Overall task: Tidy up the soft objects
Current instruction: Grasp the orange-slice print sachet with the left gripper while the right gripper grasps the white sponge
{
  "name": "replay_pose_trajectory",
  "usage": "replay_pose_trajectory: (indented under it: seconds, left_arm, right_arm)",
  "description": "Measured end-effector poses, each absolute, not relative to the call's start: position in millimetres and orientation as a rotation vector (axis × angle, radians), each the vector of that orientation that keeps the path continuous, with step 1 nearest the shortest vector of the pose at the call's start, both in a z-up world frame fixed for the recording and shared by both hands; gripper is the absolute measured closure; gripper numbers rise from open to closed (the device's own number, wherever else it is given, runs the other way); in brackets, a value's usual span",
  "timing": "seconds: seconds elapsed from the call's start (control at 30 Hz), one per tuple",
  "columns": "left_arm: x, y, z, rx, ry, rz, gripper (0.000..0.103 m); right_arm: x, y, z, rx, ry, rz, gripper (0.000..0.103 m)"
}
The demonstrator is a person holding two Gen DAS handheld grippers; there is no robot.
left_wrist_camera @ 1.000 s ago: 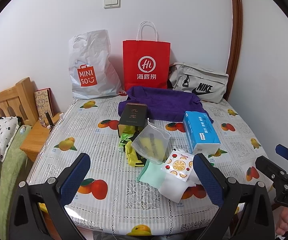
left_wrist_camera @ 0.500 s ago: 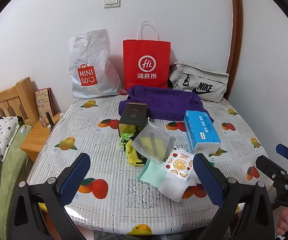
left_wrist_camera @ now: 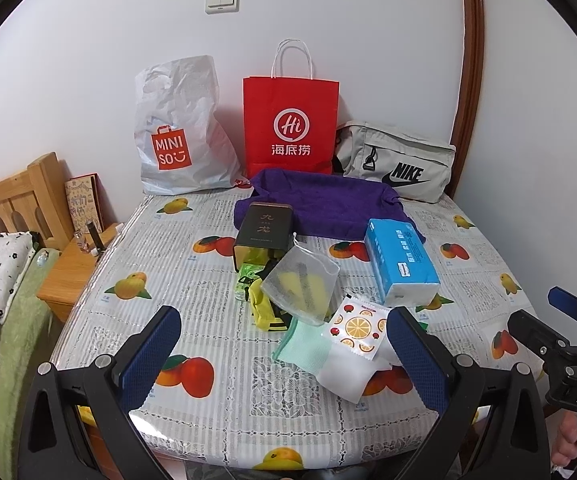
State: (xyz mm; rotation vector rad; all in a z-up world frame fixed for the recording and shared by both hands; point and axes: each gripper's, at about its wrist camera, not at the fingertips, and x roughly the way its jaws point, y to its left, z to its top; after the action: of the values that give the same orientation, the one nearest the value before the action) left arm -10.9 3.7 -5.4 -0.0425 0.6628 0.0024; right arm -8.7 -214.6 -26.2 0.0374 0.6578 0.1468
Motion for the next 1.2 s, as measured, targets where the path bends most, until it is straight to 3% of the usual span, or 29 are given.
replay_pose_trajectory:
  seconds: [0.83, 1.2]
  left_arm:
    - [61.0, 14.7, -84.6, -0.069, 0.817, -0.05, 0.0]
    - [76.9, 7.0, -104.4, -0.119, 0.857, -0.186, 0.0]
  right_arm:
    - [37.6, -211.8, -99.8, 0.049, 0.752, 0.243, 0.0]
    - [64.2, -185.0, -128.5, -0.099, 0.75, 0.367, 0.001]
